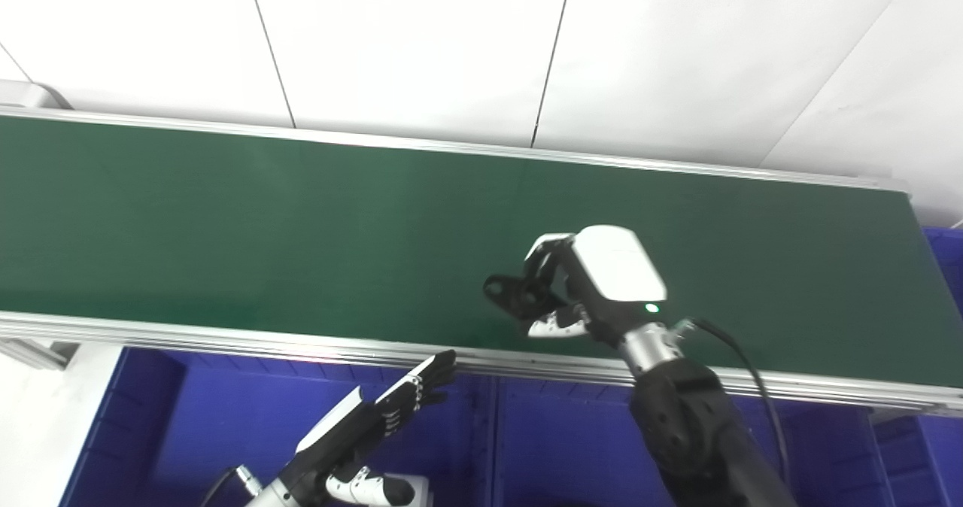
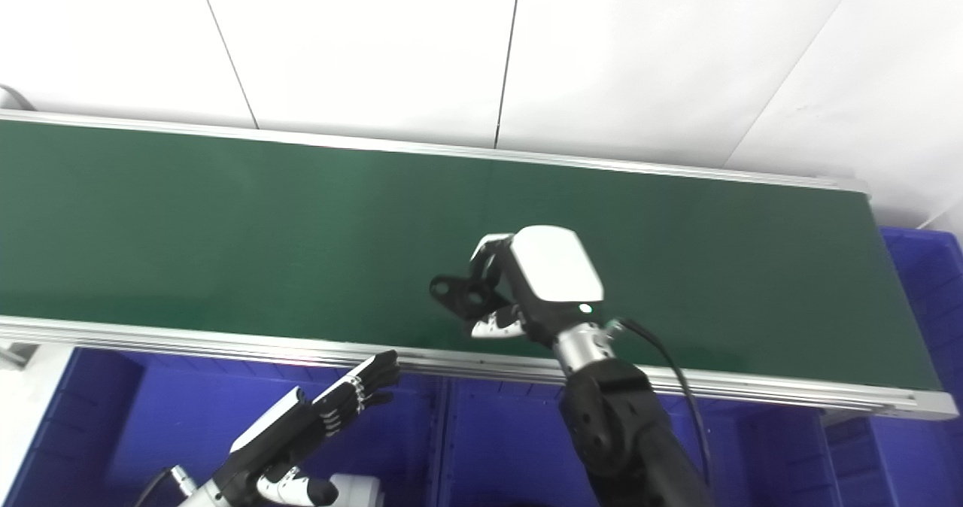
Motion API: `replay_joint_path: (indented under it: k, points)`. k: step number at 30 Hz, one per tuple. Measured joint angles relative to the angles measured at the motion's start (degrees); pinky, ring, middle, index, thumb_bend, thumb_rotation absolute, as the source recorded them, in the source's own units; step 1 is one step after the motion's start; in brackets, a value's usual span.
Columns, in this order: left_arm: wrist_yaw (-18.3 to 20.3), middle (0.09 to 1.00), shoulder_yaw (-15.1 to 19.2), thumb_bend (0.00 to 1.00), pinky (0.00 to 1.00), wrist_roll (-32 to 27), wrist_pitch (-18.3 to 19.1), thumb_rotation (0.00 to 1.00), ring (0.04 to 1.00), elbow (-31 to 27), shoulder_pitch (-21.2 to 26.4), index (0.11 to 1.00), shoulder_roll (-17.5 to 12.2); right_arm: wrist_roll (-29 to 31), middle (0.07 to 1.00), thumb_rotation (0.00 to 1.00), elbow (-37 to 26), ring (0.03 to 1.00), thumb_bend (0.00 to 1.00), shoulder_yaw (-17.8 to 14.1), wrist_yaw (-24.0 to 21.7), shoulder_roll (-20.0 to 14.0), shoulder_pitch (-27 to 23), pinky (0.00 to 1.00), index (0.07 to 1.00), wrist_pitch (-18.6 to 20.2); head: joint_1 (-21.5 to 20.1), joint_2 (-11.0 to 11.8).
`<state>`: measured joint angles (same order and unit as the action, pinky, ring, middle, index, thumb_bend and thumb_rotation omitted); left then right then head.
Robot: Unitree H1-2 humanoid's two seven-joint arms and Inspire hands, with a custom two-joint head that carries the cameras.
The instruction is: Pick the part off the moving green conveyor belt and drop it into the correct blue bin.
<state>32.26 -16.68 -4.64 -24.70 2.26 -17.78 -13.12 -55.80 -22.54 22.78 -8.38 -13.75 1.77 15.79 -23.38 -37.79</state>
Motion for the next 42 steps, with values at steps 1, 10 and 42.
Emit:
replay_joint_path:
  k: [1, 10, 42]
  points:
    - [0.0, 0.991, 0.0, 0.82, 0.93, 0.0, 0.0, 0.69, 0.977, -0.3, -0.1, 0.986, 0.0, -0.1, 0.471, 0.00, -1.6, 0.229, 0.53, -0.3, 0.0, 0.2, 0.9, 0.16, 0.488, 0.0, 0.2, -0.5]
    - [-0.9, 0.993, -0.2, 0.79, 0.92, -0.2, 0.0, 0.68, 0.970, -1.8, -1.4, 0.990, 0.1, -0.7, 0.471, 0.00, -9.8, 0.230, 0.53, -2.7, 0.2, 1.8, 12.4, 0.17, 0.486, -0.1, 1.6, -4.0]
    - [-6.7, 0.975, 0.1, 0.74, 0.89, -3.0, 3.4, 0.68, 0.939, -9.8, -3.9, 0.975, -0.3, -17.9, 0.480, 0.00, -2.4, 0.344, 0.55, 2.0, -20.9, 1.5, 22.9, 0.26, 0.797, 1.0, 4.2, -13.4]
